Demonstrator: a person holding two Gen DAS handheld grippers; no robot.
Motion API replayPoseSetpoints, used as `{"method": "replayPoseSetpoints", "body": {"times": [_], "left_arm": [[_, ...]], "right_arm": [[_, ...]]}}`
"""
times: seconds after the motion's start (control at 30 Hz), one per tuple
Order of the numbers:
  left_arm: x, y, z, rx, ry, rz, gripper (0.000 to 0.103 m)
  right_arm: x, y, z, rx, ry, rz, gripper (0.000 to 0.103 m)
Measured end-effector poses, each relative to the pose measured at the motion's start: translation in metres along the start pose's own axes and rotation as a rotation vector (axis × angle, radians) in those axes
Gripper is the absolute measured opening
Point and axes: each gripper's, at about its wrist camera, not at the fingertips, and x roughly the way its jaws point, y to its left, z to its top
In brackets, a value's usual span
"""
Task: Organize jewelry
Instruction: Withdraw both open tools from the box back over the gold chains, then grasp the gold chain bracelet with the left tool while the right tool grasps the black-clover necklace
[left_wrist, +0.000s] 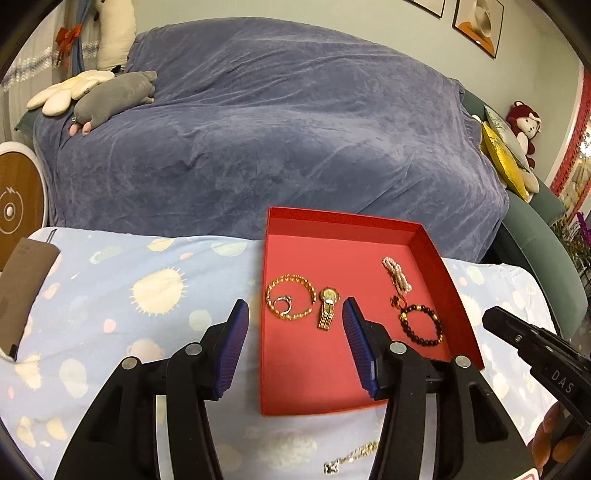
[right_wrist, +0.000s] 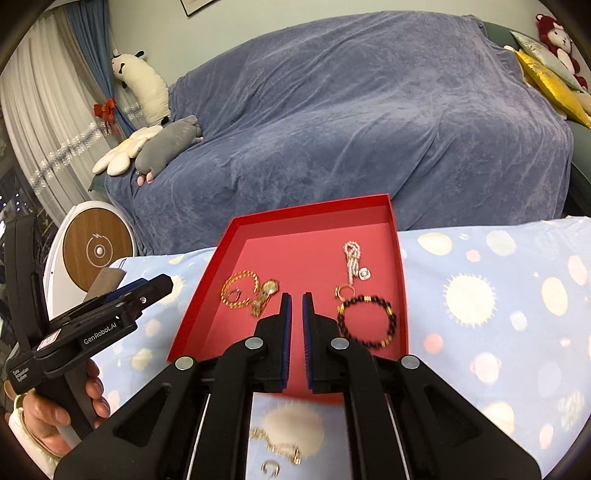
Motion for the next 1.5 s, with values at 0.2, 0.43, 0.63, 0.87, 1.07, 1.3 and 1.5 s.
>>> {"method": "replayPoseSetpoints", "body": {"times": [0.2, 0.43, 0.63, 0.87, 1.07, 1.3, 1.5], "left_arm": [[-0.041, 0.005, -0.037, 0.000, 0.027, 0.016, 0.055], [-0.072, 0.013, -0.093, -0.020, 0.046, 0.076, 0.057], [-0.074, 0.017, -0.129, -0.077, 0.099, 0.067, 0.057], [-0.050, 0.003, -0.147, -0.065, 0.147, 0.046, 0.057], [-0.026, -0.001, -0.152, -0.077, 0.179, 0.056, 0.057], [-0.006, -0.013, -0.161, -0.008, 0.204, 0.081, 0.057], [-0.007, -0.019, -0.168, 0.083, 0.166, 0.090, 0.037]], "right_arm": [[-0.051, 0.013, -0.037, -0.009, -0.020, -0.005, 0.022], [-0.083, 0.024, -0.090, -0.032, 0.008, -0.010, 0.022], [-0.074, 0.021, -0.113, -0.053, 0.068, -0.019, 0.022], [-0.064, 0.029, -0.117, -0.057, 0.086, 0.005, 0.023], [-0.055, 0.030, -0.119, -0.057, 0.100, 0.003, 0.023], [-0.052, 0.032, -0.118, -0.058, 0.104, 0.006, 0.023], [-0.050, 0.031, -0.119, -0.059, 0.111, 0.000, 0.023]]}}
